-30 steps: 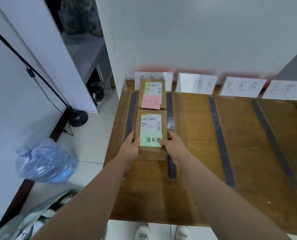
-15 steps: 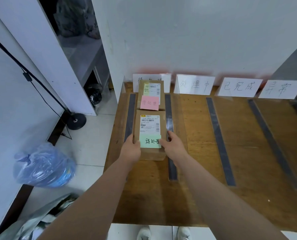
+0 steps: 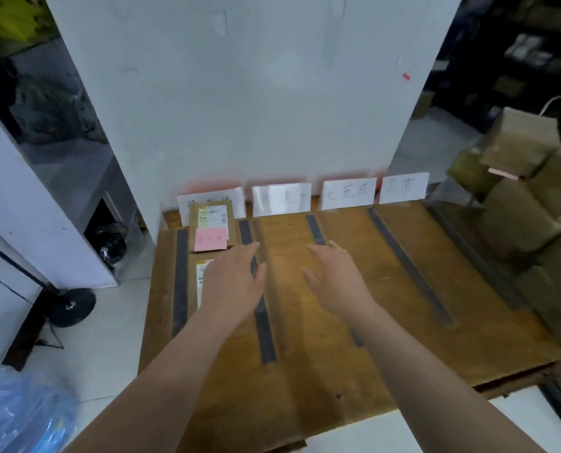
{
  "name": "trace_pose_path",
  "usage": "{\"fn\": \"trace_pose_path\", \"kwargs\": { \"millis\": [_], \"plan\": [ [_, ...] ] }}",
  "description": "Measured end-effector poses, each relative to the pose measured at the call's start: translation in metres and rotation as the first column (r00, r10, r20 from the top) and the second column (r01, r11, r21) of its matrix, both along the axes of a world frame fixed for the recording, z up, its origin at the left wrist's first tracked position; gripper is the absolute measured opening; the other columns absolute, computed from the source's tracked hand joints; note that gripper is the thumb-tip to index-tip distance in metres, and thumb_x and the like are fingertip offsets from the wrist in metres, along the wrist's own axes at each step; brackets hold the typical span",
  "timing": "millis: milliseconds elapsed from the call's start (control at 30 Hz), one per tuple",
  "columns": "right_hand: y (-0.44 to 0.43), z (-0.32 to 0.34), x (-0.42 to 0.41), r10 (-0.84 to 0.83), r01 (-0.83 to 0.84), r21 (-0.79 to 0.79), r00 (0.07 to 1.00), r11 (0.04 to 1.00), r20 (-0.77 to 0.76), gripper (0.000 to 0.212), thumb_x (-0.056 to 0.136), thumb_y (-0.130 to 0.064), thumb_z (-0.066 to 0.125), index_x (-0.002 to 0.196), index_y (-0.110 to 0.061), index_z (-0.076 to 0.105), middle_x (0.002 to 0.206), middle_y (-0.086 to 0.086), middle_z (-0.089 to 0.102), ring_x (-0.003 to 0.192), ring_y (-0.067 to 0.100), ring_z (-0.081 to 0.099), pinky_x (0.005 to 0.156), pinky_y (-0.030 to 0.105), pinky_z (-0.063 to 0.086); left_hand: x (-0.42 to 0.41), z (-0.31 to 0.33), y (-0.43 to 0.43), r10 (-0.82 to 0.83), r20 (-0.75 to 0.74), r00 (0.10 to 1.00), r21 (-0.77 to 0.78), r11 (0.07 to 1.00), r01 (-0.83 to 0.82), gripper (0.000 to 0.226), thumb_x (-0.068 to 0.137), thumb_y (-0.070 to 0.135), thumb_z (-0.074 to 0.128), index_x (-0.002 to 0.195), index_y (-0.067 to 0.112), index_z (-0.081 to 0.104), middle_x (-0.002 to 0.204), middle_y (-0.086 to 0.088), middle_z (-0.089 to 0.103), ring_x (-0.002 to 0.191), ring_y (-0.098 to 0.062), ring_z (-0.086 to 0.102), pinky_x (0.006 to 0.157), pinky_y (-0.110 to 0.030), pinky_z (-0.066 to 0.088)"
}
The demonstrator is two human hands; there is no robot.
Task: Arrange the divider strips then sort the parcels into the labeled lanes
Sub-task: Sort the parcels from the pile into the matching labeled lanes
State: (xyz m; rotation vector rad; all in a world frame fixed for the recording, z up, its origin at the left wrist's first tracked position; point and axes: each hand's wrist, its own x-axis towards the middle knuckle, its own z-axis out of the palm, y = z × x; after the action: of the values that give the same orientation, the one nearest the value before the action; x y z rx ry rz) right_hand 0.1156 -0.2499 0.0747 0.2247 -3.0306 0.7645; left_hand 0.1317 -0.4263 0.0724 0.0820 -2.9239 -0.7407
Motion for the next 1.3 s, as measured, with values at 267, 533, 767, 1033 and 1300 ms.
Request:
{"fn": "trace_pose_path", "kwargs": {
  "millis": [267, 533, 767, 1033, 1300],
  "plan": [
    [0.144, 0.022, 0.045, -0.207, 0.212, 0.066, 0.976, 0.975, -0.073, 0.049, 0.098, -0.035, 0.052, 0.144, -0.022, 0.043, 0.148, -0.004, 0.045, 0.145, 0.019, 0.023, 0.12, 0.039, 0.016, 0.007, 0.036, 0.131, -0.255, -0.07, 0.964, -0.129, 0.961, 0.245, 0.045, 0.1, 0.042, 0.044, 0.143, 0.028, 0.045, 0.143, 0.003, 0.052, 0.127, -0.018, 0.051, 0.107, -0.037, 0.038],
    [0.319, 0.043, 0.097, -0.344, 0.357, 0.078, 0.928, 0.931, -0.142, 0.049, 0.098, -0.035, 0.051, 0.144, -0.021, 0.043, 0.148, -0.004, 0.044, 0.145, 0.019, 0.022, 0.12, 0.041, 0.015, 0.025, 0.048, 0.305, -0.436, -0.095, 0.895, -0.153, 0.895, 0.419, 0.048, 0.1, 0.046, 0.041, 0.145, 0.029, 0.042, 0.145, 0.006, 0.051, 0.129, -0.016, 0.05, 0.109, -0.037, 0.037],
    [0.467, 0.055, 0.13, -0.47, 0.484, 0.047, 0.866, 0.874, -0.171, 0.048, 0.096, -0.033, 0.053, 0.141, -0.019, 0.047, 0.143, 0.002, 0.051, 0.141, 0.024, 0.031, 0.115, 0.035, 0.021, 0.032, 0.053, 0.452, -0.539, -0.134, 0.832, -0.137, 0.841, 0.523, 0.051, 0.098, 0.048, 0.045, 0.145, 0.028, 0.042, 0.144, 0.004, 0.052, 0.128, -0.017, 0.052, 0.106, -0.038, 0.043],
    [0.582, 0.081, 0.096, -0.538, 0.547, 0.011, 0.826, 0.837, -0.166, 0.034, 0.092, -0.027, 0.055, 0.123, -0.014, 0.061, 0.113, 0.011, 0.065, 0.111, 0.03, 0.054, 0.093, 0.037, 0.041, -0.017, 0.077, 0.568, -0.582, -0.179, 0.793, -0.134, 0.813, 0.566, 0.052, 0.095, 0.05, 0.05, 0.143, 0.029, 0.044, 0.137, 0.005, 0.058, 0.121, -0.017, 0.058, 0.094, -0.035, 0.052],
    [0.688, 0.106, 0.004, -0.571, 0.564, -0.093, 0.805, 0.821, -0.162, 0.045, 0.094, -0.026, 0.056, 0.137, -0.014, 0.053, 0.135, 0.007, 0.057, 0.127, 0.023, 0.049, 0.104, 0.037, 0.04, -0.103, 0.107, 0.673, -0.58, -0.232, 0.781, -0.082, 0.812, 0.578, 0.05, 0.097, 0.042, 0.051, 0.143, 0.022, 0.044, 0.134, -0.002, 0.057, 0.121, -0.021, 0.056, 0.096, -0.039, 0.049]
  ]
}}
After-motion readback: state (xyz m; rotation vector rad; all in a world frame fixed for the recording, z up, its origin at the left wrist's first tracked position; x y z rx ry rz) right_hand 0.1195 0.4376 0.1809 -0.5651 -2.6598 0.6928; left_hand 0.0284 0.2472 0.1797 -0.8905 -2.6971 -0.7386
